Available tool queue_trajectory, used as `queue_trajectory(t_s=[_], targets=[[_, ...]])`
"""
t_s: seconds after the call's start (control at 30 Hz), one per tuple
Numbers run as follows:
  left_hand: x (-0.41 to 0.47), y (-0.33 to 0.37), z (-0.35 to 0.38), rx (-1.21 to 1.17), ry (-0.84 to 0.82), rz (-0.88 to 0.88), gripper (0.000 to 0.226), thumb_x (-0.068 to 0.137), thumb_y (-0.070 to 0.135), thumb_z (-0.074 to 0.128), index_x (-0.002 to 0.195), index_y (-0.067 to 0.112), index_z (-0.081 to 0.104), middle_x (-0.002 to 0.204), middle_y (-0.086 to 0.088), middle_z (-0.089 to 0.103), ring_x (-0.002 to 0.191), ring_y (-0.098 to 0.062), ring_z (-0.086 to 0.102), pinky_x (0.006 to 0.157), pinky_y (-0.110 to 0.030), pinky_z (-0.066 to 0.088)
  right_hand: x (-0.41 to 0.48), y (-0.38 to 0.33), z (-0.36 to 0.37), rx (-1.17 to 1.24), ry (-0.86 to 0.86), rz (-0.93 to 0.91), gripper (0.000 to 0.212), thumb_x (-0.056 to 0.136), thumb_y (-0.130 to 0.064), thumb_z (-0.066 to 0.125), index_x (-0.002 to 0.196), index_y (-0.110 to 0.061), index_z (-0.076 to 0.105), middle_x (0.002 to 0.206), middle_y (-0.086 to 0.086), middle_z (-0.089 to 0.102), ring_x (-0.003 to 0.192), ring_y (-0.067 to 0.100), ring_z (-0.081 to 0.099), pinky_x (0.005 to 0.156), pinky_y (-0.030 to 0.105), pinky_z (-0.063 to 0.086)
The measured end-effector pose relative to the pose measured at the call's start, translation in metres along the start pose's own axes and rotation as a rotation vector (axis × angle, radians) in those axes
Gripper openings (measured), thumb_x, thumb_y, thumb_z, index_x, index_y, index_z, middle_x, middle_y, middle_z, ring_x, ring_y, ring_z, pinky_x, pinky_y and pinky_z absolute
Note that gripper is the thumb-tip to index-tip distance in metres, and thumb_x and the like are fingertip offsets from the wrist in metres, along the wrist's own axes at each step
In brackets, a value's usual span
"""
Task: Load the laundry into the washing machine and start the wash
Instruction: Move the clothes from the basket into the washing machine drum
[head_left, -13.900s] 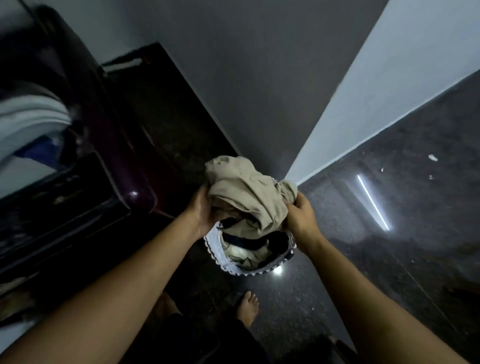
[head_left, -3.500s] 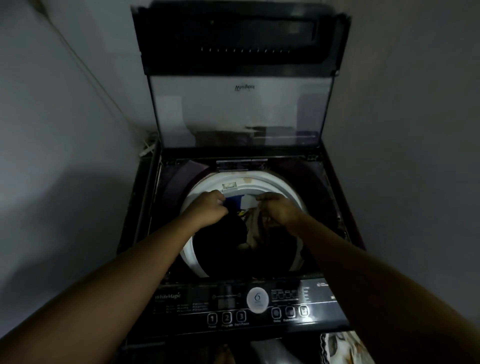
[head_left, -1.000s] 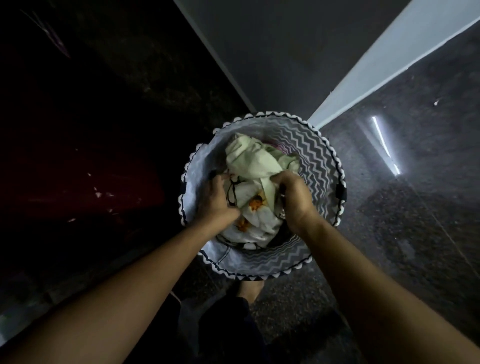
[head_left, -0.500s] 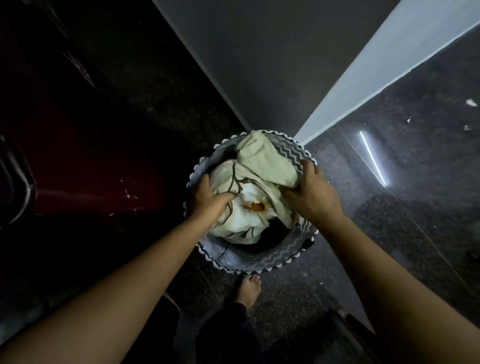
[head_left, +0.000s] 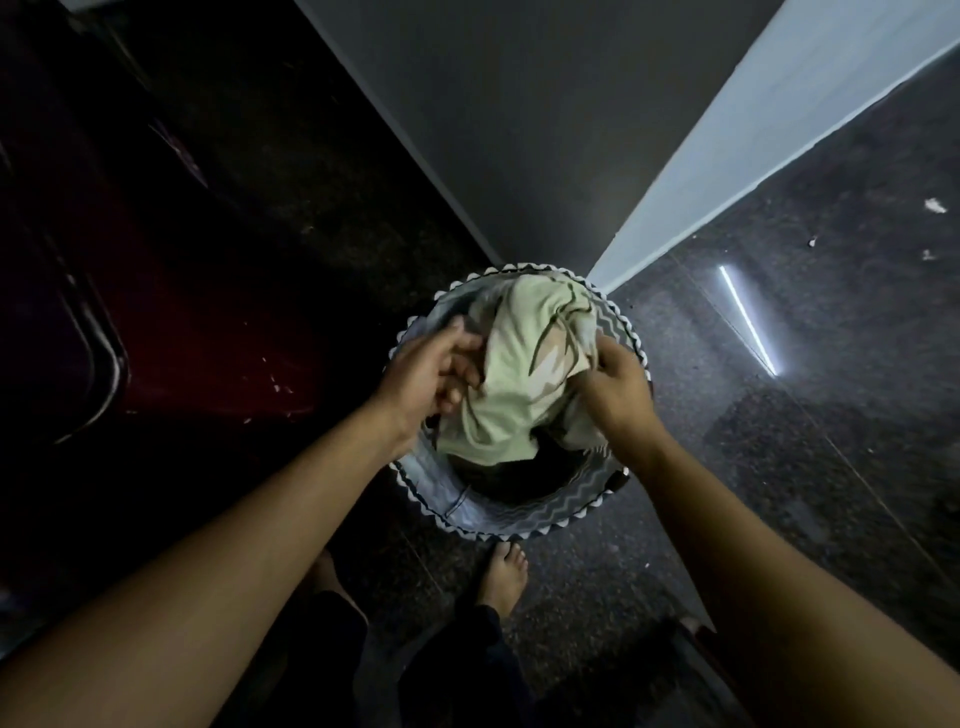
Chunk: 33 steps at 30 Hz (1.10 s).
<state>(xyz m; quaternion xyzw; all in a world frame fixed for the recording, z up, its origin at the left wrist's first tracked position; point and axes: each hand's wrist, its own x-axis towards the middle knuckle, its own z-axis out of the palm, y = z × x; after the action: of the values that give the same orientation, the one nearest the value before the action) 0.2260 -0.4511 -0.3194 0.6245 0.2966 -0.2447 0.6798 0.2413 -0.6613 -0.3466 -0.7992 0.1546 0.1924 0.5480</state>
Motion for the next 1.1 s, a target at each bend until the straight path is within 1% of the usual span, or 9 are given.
queue_trajectory(t_s=[0.1, 0.17, 0.27, 0.37, 0.53, 0.67, 0.77, 0.9, 1.1], targets=[[0.004, -0.014, -0.004, 0.138, 0.136, -0.051, 0.013, 0.097, 0.024, 0.061, 0.108, 0.020, 0.065, 0.082, 0.003, 0.066, 0.068, -0.009, 0.056, 0.057, -0.021, 0.041, -0.004, -0.014, -0.013, 0.428, -0.015, 0.127, 0.055, 0.073, 0.018, 0.040, 0.094, -0.018, 0.076, 0.094, 0.004, 0.078, 0.094, 0.025, 0.071, 0.081, 0.038, 0.061], [0.001, -0.015, -0.002, 0.092, 0.013, -0.143, 0.019, 0.092, 0.034, 0.065, 0.110, 0.026, 0.066, 0.086, 0.008, 0.070, 0.077, -0.008, 0.063, 0.065, -0.024, 0.048, -0.007, -0.018, -0.016, 0.461, -0.075, 0.129, 0.055, 0.073, 0.017, 0.040, 0.091, -0.019, 0.077, 0.102, 0.011, 0.077, 0.100, 0.031, 0.070, 0.089, 0.046, 0.059], [0.002, -0.004, -0.001, -0.024, -0.141, -0.228, 0.020, 0.089, 0.036, 0.064, 0.105, 0.024, 0.069, 0.093, 0.002, 0.075, 0.087, -0.016, 0.070, 0.073, -0.035, 0.059, -0.004, -0.022, -0.024, 0.275, -0.154, 0.088, 0.048, 0.071, 0.007, 0.052, 0.101, -0.023, 0.076, 0.104, 0.003, 0.077, 0.104, 0.026, 0.070, 0.089, 0.042, 0.059], [0.010, 0.004, 0.002, 0.149, -0.041, -0.118, 0.024, 0.090, 0.024, 0.067, 0.113, 0.022, 0.071, 0.104, -0.003, 0.075, 0.104, -0.025, 0.070, 0.091, -0.041, 0.057, 0.003, -0.026, -0.035, -0.157, -0.232, 0.008, 0.060, 0.068, -0.019, 0.067, 0.125, -0.033, 0.059, 0.123, -0.006, 0.069, 0.115, 0.017, 0.064, 0.099, 0.043, 0.053], [0.008, 0.029, 0.009, 0.152, 0.133, 0.081, 0.024, 0.091, 0.020, 0.063, 0.115, 0.022, 0.068, 0.101, 0.002, 0.073, 0.092, -0.014, 0.069, 0.062, -0.020, 0.053, -0.005, -0.035, -0.036, -0.377, 0.013, -0.233, 0.078, 0.072, -0.028, 0.073, 0.142, -0.025, 0.038, 0.142, 0.003, 0.045, 0.128, 0.021, 0.047, 0.103, 0.042, 0.046], [0.004, 0.043, 0.013, 0.220, 0.111, 0.162, 0.014, 0.089, 0.020, 0.063, 0.102, 0.021, 0.066, 0.093, 0.004, 0.069, 0.084, -0.010, 0.063, 0.061, -0.022, 0.046, -0.011, -0.042, -0.031, -0.584, -0.048, -0.438, 0.105, 0.076, -0.040, 0.079, 0.157, -0.016, 0.018, 0.159, 0.007, 0.032, 0.140, 0.029, 0.040, 0.111, 0.043, 0.042], [0.003, 0.049, 0.011, 0.280, 0.070, 0.186, 0.017, 0.083, 0.027, 0.071, 0.099, 0.026, 0.064, 0.093, 0.004, 0.072, 0.088, -0.013, 0.068, 0.065, -0.029, 0.054, 0.007, -0.040, -0.034, -0.557, 0.003, -0.268, 0.075, 0.081, -0.028, 0.073, 0.147, -0.025, 0.037, 0.136, 0.007, 0.061, 0.119, 0.033, 0.059, 0.094, 0.045, 0.052], [0.009, 0.049, 0.003, 0.290, 0.084, 0.118, 0.029, 0.086, 0.031, 0.068, 0.113, 0.023, 0.060, 0.103, -0.003, 0.072, 0.091, -0.019, 0.069, 0.070, -0.033, 0.059, 0.020, -0.049, -0.040, -0.233, 0.062, -0.108, 0.022, 0.077, -0.015, 0.059, 0.096, -0.023, 0.067, 0.093, 0.004, 0.072, 0.089, 0.026, 0.069, 0.080, 0.047, 0.060], [0.018, 0.046, -0.002, 0.323, 0.204, 0.185, 0.055, 0.089, 0.013, 0.058, 0.141, 0.023, 0.044, 0.126, 0.004, 0.054, 0.114, -0.013, 0.055, 0.094, -0.030, 0.049, 0.011, -0.066, -0.036, 0.289, -0.050, -0.007, 0.024, 0.081, 0.008, 0.050, 0.079, -0.015, 0.059, 0.072, 0.002, 0.058, 0.065, 0.013, 0.056, 0.058, 0.023, 0.047]])
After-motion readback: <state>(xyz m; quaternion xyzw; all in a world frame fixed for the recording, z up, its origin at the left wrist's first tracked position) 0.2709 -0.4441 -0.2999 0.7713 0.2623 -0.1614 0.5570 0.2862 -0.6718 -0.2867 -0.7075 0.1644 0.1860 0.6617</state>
